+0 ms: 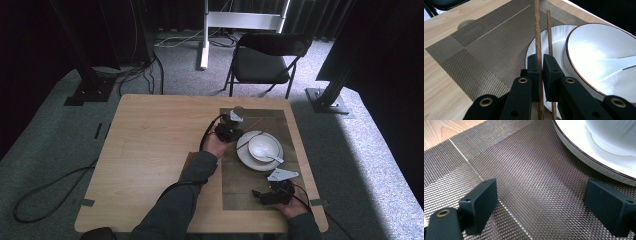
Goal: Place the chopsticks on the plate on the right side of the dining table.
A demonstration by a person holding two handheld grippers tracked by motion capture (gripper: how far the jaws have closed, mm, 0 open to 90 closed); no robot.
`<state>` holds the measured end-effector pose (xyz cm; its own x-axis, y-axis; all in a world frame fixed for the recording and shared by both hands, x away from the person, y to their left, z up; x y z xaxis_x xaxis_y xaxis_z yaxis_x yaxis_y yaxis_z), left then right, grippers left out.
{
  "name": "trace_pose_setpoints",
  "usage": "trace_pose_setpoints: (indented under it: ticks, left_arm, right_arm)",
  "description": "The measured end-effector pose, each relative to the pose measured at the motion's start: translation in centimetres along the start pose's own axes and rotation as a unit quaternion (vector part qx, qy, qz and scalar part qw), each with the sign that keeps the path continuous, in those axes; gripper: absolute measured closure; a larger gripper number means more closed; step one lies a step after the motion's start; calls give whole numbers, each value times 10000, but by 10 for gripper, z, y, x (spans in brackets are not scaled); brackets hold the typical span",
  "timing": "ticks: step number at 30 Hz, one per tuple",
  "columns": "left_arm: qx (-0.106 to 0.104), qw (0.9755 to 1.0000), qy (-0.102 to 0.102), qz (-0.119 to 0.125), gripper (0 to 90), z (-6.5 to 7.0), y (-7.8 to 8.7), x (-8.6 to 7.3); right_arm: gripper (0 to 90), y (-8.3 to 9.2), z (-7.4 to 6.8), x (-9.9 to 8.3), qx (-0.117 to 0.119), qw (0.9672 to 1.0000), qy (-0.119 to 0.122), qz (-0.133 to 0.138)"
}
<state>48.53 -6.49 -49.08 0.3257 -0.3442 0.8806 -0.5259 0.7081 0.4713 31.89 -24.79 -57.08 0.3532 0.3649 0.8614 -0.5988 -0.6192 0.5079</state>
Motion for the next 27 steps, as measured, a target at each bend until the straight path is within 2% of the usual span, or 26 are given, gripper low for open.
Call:
trace_pose_setpoints:
  ticks: [13, 27]
  left_arm:
    - [-103, 9999, 91, -12, 848, 1, -11, 3]
    - [-124, 9996, 216, -167, 849, 0, -28, -6]
  right_arm:
    - [113, 0, 0, 0, 1, 10000, -1, 0]
    - [113, 0, 0, 0, 0, 10000, -3, -4]
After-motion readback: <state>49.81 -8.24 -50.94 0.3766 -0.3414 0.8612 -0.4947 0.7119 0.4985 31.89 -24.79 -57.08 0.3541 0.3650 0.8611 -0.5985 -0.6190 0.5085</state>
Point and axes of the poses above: each handheld gripper's, and its own axes: y roughly backward along the jaws, x roughly out of its top, z roughly to its right, the point moved 3 cm from there along -y, roughly forward along the jaws, and after that the axes turned 13 degrees about z, right-handed, at the moved point
